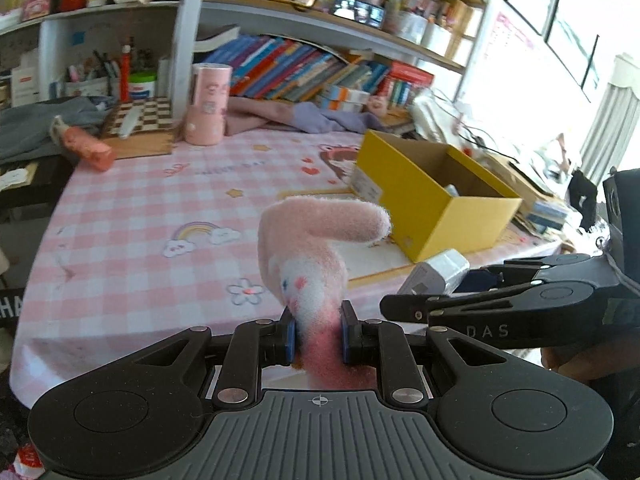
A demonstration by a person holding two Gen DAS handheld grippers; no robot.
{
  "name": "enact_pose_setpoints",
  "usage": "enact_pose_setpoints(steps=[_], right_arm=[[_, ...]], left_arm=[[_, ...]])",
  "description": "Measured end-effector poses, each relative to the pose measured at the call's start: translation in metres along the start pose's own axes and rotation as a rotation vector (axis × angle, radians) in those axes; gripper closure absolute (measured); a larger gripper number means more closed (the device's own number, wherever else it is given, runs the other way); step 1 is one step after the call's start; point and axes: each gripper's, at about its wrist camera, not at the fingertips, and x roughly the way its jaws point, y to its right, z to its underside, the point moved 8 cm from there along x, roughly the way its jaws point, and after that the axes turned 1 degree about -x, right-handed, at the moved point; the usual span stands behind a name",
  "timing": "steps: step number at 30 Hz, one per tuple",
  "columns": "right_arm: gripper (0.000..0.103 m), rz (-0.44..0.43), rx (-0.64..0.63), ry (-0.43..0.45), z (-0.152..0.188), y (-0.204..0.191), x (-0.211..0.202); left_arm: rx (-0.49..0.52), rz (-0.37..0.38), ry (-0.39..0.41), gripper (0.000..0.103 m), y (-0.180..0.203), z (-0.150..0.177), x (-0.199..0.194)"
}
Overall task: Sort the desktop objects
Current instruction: 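Lift the bunny and charger and carry both toward the yellow box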
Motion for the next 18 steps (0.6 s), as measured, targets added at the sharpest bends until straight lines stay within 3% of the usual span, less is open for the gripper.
enact_pose_setpoints(steps=[18], right_arm=[[0.04, 0.176, 0.192, -0.01, 0.053, 0.061, -0.049]], left_arm=[[0.185, 0.229, -0.121, 0.084, 0.083, 0.012, 0.041]])
